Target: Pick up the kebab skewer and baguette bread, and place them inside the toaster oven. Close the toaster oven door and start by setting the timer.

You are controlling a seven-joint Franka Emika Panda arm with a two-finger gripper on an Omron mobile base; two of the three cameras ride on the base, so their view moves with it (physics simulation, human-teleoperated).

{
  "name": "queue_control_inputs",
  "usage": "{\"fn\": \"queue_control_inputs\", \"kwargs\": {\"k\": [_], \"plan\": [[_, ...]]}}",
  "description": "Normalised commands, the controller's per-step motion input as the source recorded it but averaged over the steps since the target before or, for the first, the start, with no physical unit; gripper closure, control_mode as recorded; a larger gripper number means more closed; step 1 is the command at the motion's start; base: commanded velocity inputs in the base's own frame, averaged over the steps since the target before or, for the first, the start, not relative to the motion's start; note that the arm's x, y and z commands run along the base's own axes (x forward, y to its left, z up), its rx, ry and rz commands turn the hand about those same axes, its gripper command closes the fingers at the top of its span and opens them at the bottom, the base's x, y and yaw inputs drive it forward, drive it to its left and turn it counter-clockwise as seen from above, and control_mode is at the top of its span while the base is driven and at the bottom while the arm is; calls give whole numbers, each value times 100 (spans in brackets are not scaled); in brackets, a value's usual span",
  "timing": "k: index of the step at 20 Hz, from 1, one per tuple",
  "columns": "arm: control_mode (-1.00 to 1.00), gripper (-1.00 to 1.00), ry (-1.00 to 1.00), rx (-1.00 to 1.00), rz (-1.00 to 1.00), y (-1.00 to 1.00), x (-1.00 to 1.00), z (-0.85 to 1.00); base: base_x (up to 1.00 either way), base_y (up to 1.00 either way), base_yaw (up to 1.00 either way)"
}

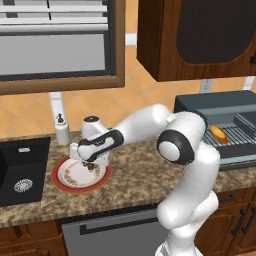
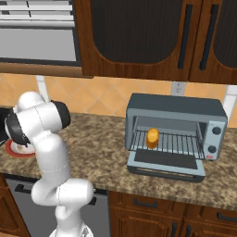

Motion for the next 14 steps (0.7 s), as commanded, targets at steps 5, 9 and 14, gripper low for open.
{"fn": "queue_control_inputs", "kwargs": {"k": [5, 9, 14], "plan": [[-100, 100, 0, 7, 0, -100, -49, 89, 0, 0, 0], [-100, 100, -3, 12, 1, -100, -66, 83, 0, 0, 0], [-100, 100, -3, 7, 0, -100, -53, 68, 0, 0, 0]]}}
